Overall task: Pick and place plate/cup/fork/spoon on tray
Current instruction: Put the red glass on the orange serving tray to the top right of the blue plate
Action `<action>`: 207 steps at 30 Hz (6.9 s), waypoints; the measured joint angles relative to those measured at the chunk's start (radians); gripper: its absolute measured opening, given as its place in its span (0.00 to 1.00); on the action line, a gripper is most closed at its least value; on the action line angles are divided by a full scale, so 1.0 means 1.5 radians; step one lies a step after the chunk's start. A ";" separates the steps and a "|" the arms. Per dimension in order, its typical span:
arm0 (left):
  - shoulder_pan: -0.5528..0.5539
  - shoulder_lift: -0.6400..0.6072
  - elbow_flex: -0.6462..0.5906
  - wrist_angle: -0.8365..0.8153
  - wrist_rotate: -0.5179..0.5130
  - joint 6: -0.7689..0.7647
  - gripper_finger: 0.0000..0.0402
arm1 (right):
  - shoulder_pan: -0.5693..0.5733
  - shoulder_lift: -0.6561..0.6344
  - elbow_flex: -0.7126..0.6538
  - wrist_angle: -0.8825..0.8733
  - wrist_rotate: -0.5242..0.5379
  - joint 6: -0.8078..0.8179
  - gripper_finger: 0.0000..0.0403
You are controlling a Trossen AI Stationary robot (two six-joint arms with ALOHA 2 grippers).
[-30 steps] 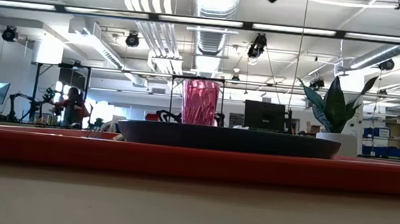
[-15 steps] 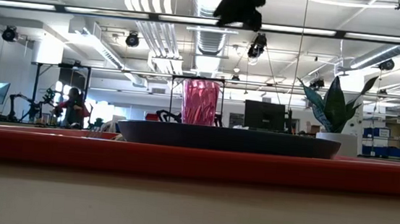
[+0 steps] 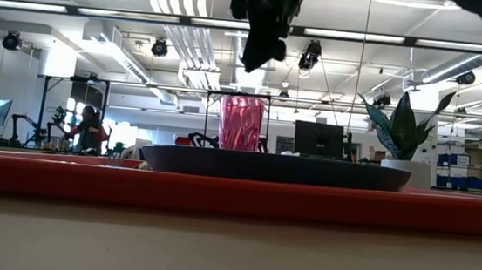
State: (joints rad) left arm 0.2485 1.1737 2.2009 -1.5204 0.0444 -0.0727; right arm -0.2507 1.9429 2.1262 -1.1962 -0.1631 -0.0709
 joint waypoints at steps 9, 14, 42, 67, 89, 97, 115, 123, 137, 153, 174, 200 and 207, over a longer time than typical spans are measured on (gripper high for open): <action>0.000 -0.002 0.000 -0.013 0.000 0.000 0.25 | -0.048 0.094 0.155 -0.115 0.005 -0.049 0.38; 0.000 -0.002 0.000 -0.022 0.000 0.000 0.25 | -0.069 0.088 0.147 -0.122 -0.003 -0.052 0.38; 0.000 -0.003 0.000 -0.027 0.001 0.001 0.25 | -0.103 0.143 0.146 -0.123 -0.098 -0.078 0.38; 0.000 -0.008 0.000 -0.027 0.001 0.000 0.25 | -0.108 0.194 0.146 -0.106 -0.101 -0.105 0.24; 0.000 0.000 0.000 -0.027 0.001 0.001 0.25 | -0.098 0.003 0.146 -0.204 -0.030 -0.030 0.02; 0.000 0.000 0.000 -0.027 0.001 0.001 0.25 | -0.047 -0.070 0.123 -0.249 0.020 0.049 0.02; 0.000 -0.003 0.000 -0.029 0.001 0.001 0.25 | 0.002 -0.177 -0.259 -0.110 -0.013 0.150 0.02; 0.000 -0.003 0.000 -0.030 0.001 0.001 0.25 | 0.013 -0.236 -0.417 0.005 -0.037 0.197 0.02; 0.000 0.000 0.000 -0.030 0.001 0.001 0.25 | 0.029 -0.304 -0.564 0.196 -0.053 0.262 0.02; 0.000 0.007 0.000 -0.030 0.001 0.001 0.25 | 0.029 -0.302 -0.567 0.192 -0.054 0.247 0.02; 0.000 0.007 0.000 -0.030 0.001 0.001 0.25 | 0.023 -0.301 -0.568 0.164 0.009 0.233 0.02; 0.000 0.007 0.000 -0.030 0.001 0.006 0.25 | 0.037 -0.297 -0.435 0.040 -0.033 0.249 0.02; 0.000 0.007 0.000 -0.030 0.001 0.006 0.25 | 0.042 -0.291 -0.443 -0.013 0.013 0.257 0.02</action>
State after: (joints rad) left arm 0.2481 1.1839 2.2013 -1.5650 0.0463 -0.0635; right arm -0.1884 1.5057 1.4624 -1.2157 -0.1434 0.3150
